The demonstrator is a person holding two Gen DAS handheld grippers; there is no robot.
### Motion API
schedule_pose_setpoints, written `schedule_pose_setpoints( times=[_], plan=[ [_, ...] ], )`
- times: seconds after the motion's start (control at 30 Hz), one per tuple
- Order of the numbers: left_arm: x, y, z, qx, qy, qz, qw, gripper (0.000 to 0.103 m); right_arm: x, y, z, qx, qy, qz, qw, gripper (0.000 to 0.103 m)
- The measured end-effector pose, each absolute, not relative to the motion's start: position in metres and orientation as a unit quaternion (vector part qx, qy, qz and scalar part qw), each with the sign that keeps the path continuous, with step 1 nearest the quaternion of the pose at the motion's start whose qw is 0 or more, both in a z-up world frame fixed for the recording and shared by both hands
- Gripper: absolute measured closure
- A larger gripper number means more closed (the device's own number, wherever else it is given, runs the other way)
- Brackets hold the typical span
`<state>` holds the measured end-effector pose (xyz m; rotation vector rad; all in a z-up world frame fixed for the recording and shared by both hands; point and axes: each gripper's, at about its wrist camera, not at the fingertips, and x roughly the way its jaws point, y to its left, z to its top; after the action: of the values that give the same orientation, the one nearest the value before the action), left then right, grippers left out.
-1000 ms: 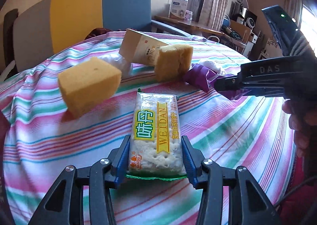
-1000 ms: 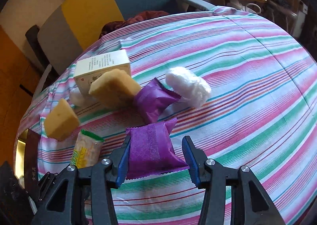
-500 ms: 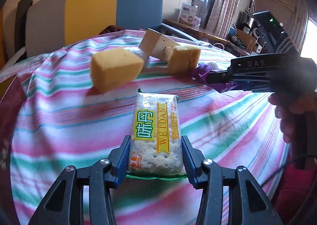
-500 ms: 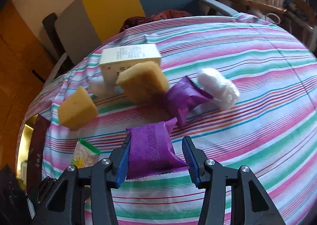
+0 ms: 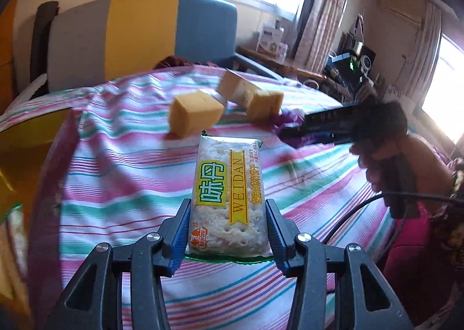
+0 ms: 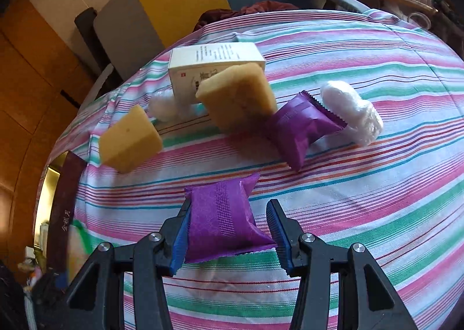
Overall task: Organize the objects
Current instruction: 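Carry the WEIDAN packet into the gold tray and open the left gripper while the right holds the purple packet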
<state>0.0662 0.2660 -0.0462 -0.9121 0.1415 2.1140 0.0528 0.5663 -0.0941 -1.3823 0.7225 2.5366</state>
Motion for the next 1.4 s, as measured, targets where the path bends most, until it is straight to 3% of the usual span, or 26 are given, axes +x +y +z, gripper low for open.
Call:
schedule_pose_setpoints(
  times=[0.6, 1.07, 1.4],
  plan=[
    [-0.029, 0.125, -0.028, -0.406, -0.024, 0.879, 0.249, 0.054, 0.043, 0.539, -0.102, -0.478, 0.204, 0.853, 0.053, 0.052],
    [-0.139, 0.023, -0.059, -0.500, -0.014, 0.859, 0.110, 0.054, 0.044, 0.519, -0.080, -0.425, 0.167, 0.890, 0.012, 0.052],
    [-0.142, 0.002, -0.062, -0.504, 0.005, 0.863, 0.039, 0.052, 0.041, 0.494, -0.085, -0.433, 0.148, 0.889, -0.037, 0.052]
  ],
)
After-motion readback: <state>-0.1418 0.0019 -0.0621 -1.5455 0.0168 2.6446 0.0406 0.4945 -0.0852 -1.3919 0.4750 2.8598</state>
